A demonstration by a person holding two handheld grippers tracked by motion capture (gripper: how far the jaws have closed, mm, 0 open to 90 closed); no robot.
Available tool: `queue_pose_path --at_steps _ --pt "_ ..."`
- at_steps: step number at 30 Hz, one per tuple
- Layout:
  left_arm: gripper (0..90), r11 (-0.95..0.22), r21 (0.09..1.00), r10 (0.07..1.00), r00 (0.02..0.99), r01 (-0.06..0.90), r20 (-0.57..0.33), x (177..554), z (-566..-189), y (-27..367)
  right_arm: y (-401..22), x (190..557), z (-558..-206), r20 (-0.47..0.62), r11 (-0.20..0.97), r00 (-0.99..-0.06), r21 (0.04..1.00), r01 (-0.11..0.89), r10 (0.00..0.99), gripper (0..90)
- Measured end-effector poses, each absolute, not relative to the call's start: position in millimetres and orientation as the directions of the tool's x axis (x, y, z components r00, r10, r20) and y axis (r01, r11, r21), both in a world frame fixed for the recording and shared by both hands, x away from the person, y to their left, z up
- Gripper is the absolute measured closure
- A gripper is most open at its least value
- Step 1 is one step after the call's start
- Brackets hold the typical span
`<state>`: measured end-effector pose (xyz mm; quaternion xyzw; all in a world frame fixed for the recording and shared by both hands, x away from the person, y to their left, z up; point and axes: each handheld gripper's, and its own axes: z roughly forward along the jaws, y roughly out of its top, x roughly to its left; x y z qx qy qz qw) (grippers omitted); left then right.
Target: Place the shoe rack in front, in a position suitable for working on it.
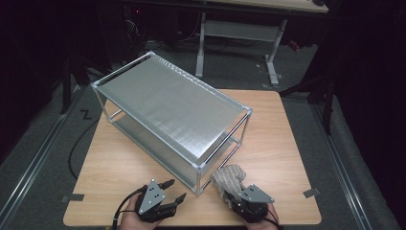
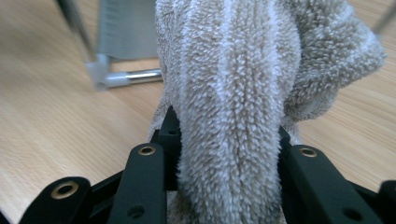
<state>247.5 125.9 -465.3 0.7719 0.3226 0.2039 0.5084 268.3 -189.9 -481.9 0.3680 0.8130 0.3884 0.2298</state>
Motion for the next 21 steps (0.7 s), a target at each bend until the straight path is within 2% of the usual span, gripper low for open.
queue_pose_path --at_steps 8,13,19,21 --pt "39.6 -0.266 0.923 0.685 0.728 0.277 -0.021 254.2 -460.4 107.3 -219.3 263.1 -478.5 -0.069 0.362 -0.544 0.815 0.453 0.836 63.2" --pt "42.7 -0.268 0.929 0.658 0.753 0.256 -0.017 262.3 -456.9 88.8 -232.2 257.7 -479.7 -0.059 0.336 -0.509 0.815 0.473 0.859 62.9" --pt "55.5 -0.270 0.941 0.656 0.754 0.204 0.025 264.5 -451.4 77.1 -244.0 249.5 -481.5 -0.062 0.328 -0.486 0.811 0.484 0.872 62.6" --pt "62.4 -0.261 0.944 0.654 0.756 0.201 0.020 266.2 -449.6 76.3 -247.4 247.4 -482.0 -0.061 0.324 -0.478 0.810 0.489 0.876 62.6"
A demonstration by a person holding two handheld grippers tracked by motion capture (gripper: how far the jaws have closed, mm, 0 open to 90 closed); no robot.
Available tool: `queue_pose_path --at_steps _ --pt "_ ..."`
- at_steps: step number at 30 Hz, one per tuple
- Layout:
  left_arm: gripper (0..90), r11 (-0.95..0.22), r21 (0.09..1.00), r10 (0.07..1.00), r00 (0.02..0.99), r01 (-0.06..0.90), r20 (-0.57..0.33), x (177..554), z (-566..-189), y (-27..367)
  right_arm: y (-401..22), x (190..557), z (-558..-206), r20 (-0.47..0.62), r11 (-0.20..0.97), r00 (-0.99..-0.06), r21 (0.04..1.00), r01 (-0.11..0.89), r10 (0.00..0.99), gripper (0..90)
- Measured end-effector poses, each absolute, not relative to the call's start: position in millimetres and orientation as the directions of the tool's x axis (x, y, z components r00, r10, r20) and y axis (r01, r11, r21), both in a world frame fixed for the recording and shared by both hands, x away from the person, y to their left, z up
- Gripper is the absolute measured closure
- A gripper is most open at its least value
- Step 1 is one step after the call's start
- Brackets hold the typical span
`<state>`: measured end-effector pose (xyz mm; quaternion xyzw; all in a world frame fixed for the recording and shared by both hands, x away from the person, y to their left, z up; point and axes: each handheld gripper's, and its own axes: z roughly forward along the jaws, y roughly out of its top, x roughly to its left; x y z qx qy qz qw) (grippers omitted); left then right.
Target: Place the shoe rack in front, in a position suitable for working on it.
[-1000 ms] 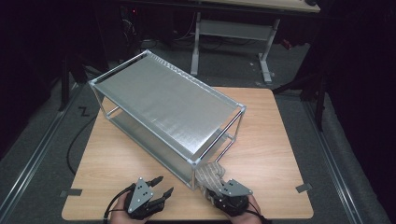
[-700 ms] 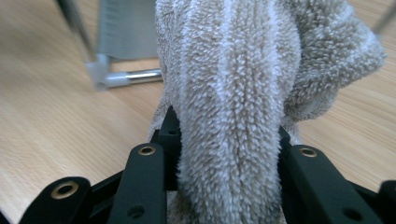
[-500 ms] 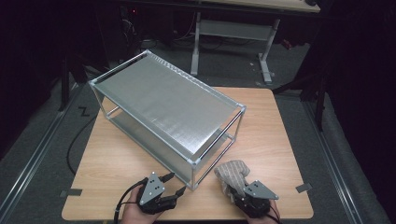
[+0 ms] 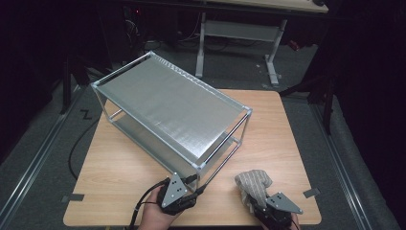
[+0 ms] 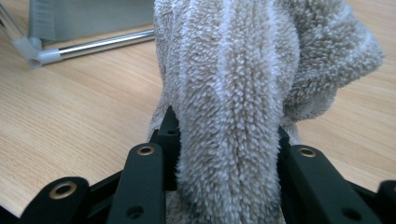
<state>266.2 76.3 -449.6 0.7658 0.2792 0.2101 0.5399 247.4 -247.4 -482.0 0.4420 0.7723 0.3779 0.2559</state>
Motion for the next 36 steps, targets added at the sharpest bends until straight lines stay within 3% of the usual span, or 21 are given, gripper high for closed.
queue_pose_path --at_steps 5,15,27,36 --pt "78.5 -0.284 0.946 0.668 0.740 0.155 0.079 264.6 -447.9 73.9 -251.0 245.1 -483.9 -0.055 0.316 -0.470 0.807 0.499 0.881 62.6" --pt "79.2 -0.285 0.946 0.627 0.777 0.152 0.064 241.6 -447.8 83.1 -238.4 257.0 -478.6 -0.053 0.330 -0.513 0.821 0.466 0.857 62.4" --pt "77.8 -0.343 0.933 0.589 0.799 0.109 0.123 187.9 -445.9 90.0 -175.2 299.0 -475.9 -0.078 0.429 -0.665 0.818 0.383 0.743 62.4" --pt "77.9 -0.347 0.928 0.646 0.753 0.137 0.130 181.9 -445.3 105.8 -154.7 322.7 -494.2 -0.033 0.496 -0.699 0.728 0.473 0.715 63.1"
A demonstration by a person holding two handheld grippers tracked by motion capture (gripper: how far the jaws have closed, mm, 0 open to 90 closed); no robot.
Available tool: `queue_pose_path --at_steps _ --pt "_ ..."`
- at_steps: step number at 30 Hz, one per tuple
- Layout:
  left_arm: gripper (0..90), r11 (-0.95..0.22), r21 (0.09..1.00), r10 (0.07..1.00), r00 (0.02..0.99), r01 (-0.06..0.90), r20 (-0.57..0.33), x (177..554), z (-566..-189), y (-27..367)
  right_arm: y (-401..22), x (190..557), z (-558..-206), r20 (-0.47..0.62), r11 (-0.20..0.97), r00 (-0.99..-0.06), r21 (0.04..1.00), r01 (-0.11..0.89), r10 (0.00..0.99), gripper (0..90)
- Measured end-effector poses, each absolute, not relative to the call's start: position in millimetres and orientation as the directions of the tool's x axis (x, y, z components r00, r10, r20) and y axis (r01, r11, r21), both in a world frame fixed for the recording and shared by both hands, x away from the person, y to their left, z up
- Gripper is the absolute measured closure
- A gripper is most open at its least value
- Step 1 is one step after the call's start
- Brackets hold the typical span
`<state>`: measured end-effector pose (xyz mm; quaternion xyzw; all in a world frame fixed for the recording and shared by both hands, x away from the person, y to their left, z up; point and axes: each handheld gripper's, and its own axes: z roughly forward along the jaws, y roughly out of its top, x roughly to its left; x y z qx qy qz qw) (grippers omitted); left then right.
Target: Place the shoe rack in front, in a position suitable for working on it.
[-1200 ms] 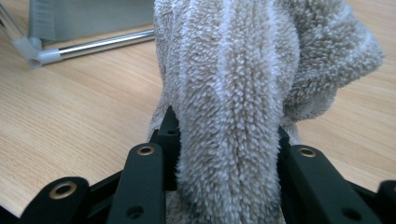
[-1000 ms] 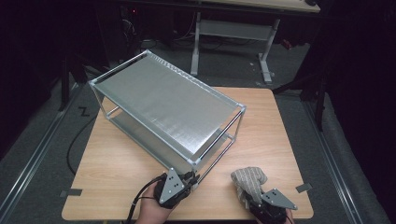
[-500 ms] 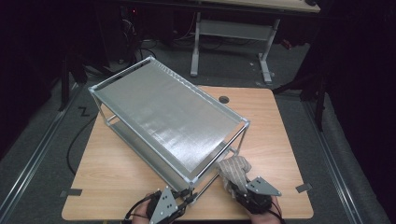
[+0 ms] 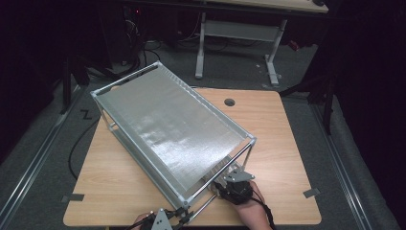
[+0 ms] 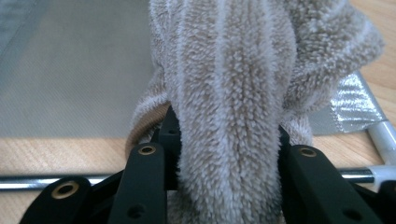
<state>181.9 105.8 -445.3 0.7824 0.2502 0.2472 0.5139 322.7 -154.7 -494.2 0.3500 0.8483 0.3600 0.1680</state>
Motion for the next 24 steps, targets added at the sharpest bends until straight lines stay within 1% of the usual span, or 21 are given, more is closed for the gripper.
queue_pose_path --at_steps 9,16,20,24 --pt "78.3 -0.306 0.932 0.719 0.689 0.195 0.092 196.0 -446.6 124.4 -157.2 323.7 -493.0 -0.024 0.486 -0.697 0.734 0.475 0.717 63.3" --pt "78.5 -0.298 0.935 0.712 0.698 0.193 0.082 200.5 -447.6 122.0 -165.8 321.5 -490.1 -0.023 0.460 -0.688 0.760 0.459 0.726 63.0" --pt "78.7 -0.292 0.937 0.709 0.701 0.193 0.076 205.4 -447.9 116.4 -176.3 311.3 -478.6 -0.021 0.411 -0.675 0.807 0.424 0.737 62.9" --pt "78.9 -0.284 0.939 0.701 0.710 0.196 0.063 214.2 -448.1 107.3 -180.1 298.4 -477.6 -0.034 0.421 -0.687 0.812 0.405 0.726 62.9"
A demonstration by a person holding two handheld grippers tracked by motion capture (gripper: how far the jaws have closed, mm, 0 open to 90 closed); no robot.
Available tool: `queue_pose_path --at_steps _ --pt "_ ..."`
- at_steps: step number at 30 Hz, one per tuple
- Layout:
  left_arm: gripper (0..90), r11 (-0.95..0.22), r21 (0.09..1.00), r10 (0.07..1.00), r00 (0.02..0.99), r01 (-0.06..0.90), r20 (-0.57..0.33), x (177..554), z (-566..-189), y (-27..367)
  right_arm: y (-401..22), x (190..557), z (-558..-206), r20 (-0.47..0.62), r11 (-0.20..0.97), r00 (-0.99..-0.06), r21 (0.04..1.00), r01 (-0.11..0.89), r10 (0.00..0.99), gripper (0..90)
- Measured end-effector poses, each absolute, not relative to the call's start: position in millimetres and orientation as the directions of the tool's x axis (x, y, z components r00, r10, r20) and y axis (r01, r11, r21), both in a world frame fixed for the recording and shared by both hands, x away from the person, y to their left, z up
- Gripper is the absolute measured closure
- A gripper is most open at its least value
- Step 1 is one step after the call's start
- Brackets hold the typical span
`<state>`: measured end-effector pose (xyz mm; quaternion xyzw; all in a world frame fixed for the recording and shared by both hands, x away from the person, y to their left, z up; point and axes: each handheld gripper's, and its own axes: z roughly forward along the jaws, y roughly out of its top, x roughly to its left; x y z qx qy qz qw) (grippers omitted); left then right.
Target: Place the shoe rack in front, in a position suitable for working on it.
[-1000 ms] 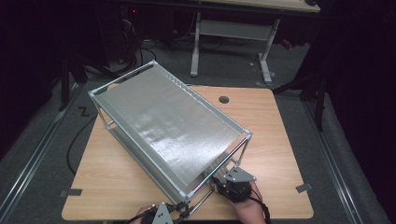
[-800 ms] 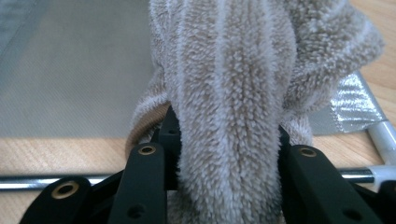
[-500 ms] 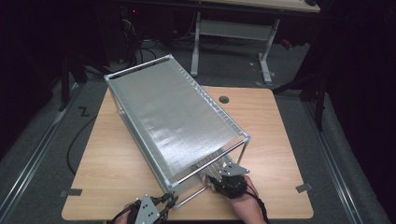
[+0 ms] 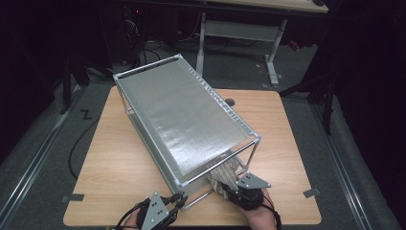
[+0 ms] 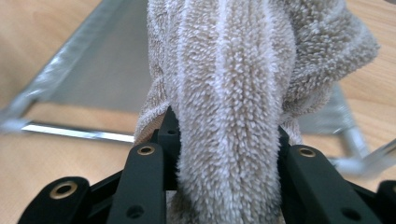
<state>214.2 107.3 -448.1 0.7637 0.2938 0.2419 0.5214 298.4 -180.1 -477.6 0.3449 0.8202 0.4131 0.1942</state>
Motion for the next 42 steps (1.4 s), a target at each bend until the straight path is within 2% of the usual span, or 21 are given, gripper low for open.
queue_pose_path --at_steps 6,11,13,15,17,21,24,33,42 --pt "78.6 -0.304 0.935 0.691 0.718 0.185 0.083 226.6 -447.2 91.0 -178.5 281.4 -477.1 -0.027 0.428 -0.709 0.813 0.395 0.704 62.7" --pt "79.0 -0.239 0.951 0.703 0.710 0.196 0.030 225.3 -453.0 92.4 -169.2 275.7 -480.0 -0.029 0.454 -0.736 0.804 0.385 0.676 62.6" --pt "78.7 -0.240 0.955 0.703 0.710 0.177 0.045 223.9 -456.0 92.7 -160.8 272.3 -482.8 -0.025 0.474 -0.760 0.796 0.378 0.649 62.4" --pt "74.9 -0.281 0.944 0.693 0.717 0.172 0.076 224.7 -457.4 91.4 -151.7 269.5 -484.5 -0.029 0.491 -0.779 0.791 0.366 0.627 62.1" --pt "68.7 -0.276 0.945 0.691 0.720 0.175 0.069 224.8 -460.9 92.1 -139.5 266.8 -487.3 -0.033 0.516 -0.804 0.782 0.349 0.593 61.2" --pt "70.9 -0.273 0.944 0.689 0.723 0.183 0.059 225.7 -463.8 91.1 -122.3 262.7 -494.6 -0.046 0.559 -0.829 0.759 0.334 0.558 56.6" --pt "78.7 -0.289 0.939 0.705 0.705 0.185 0.078 225.6 -462.8 88.5 -120.7 262.0 -496.0 -0.055 0.566 -0.827 0.754 0.333 0.560 54.8" --pt "78.7 -0.292 0.940 0.692 0.717 0.175 0.082 223.8 -463.3 90.7 -130.0 271.0 -498.5 -0.044 0.557 -0.807 0.746 0.365 0.588 54.9" --pt "77.5 -0.309 0.936 0.685 0.722 0.168 0.096 220.4 -463.2 92.6 -151.9 285.9 -498.9 -0.047 0.521 -0.746 0.745 0.417 0.664 54.2"
